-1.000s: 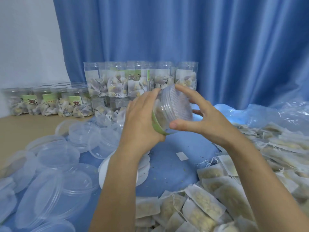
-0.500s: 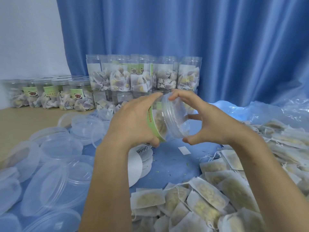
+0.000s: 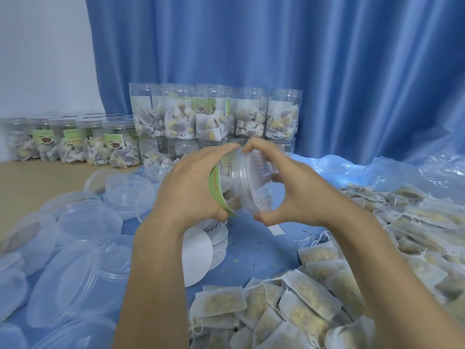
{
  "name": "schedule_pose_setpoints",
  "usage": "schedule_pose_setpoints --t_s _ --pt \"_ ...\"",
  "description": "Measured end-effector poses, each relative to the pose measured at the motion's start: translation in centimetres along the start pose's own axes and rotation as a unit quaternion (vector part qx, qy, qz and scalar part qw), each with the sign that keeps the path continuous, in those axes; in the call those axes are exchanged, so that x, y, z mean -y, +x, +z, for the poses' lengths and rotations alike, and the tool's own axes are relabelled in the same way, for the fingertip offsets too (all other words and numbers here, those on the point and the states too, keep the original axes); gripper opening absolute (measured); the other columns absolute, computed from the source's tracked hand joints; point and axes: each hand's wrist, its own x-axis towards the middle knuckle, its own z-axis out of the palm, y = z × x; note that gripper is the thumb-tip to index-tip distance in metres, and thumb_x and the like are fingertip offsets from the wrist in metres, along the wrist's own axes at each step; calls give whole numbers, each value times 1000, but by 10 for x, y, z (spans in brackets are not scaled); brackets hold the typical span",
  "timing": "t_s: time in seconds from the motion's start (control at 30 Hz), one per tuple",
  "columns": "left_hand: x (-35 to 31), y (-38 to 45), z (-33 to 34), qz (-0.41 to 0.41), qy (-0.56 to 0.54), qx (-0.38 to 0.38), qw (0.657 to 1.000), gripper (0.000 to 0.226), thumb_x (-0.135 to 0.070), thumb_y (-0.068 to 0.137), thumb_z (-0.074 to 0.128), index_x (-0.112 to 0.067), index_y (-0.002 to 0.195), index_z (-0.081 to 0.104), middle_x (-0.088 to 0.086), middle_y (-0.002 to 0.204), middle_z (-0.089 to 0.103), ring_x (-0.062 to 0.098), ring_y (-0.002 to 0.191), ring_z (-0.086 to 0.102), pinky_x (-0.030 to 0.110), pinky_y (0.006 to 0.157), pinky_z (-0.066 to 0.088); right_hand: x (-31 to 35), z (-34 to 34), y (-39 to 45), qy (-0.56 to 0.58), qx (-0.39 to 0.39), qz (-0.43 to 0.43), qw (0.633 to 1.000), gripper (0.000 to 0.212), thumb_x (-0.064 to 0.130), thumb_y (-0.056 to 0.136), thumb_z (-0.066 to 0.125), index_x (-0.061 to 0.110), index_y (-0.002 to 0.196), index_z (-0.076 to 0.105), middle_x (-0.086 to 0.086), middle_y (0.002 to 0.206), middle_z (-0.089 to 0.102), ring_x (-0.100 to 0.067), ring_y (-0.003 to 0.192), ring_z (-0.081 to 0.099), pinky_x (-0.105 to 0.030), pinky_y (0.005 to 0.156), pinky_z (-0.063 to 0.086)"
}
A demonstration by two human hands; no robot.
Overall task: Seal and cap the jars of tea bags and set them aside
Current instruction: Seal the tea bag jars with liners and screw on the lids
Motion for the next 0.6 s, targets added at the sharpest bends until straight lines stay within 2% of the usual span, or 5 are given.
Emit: schedule_pose_setpoints --t_s 0.13,0.23,0.33,0.5,0.6 --pt "4 -3 -4 -9 -11 6 1000 118 -16 32 90 -48 133 40 -19 128 51 12 118 47 42 95 45 2 3 2 -54 -3 -51 997 89 14 52 81 52 116 32 33 125 36 12 109 43 -16 81 47" --pt "-1 1 -2 26 23 -3 999 116 -17 35 89 -41 137 40 -17 133 49 12 124 44 40 102 39 6 4 -1 12 -72 83 994 81 61 49 78 57 117 35 22 100 60 -5 81 66 -27 72 56" --pt "-3 3 6 49 38 -22 998 113 -15 39 86 -38 139 38 -16 135 47 11 126 41 36 106 34 4 8 1 92 -112 195 970 74 76 51 66 50 114 39 7 80 67 -18 48 66 -28 52 58" --pt "-1 4 20 74 36 -92 992 107 -9 42 84 -30 138 43 -11 133 50 14 124 44 35 104 35 5 20 4 14 -150 234 961 79 86 54 49 50 123 32 -4 93 68 -27 79 66 -37 79 55" --pt "-3 6 29 81 41 -163 982 96 -3 47 79 -23 135 47 -6 131 53 12 121 44 40 103 37 7 23 7 3 -174 229 958 85 88 51 47 55 126 27 2 94 66 -23 86 64 -31 78 51"
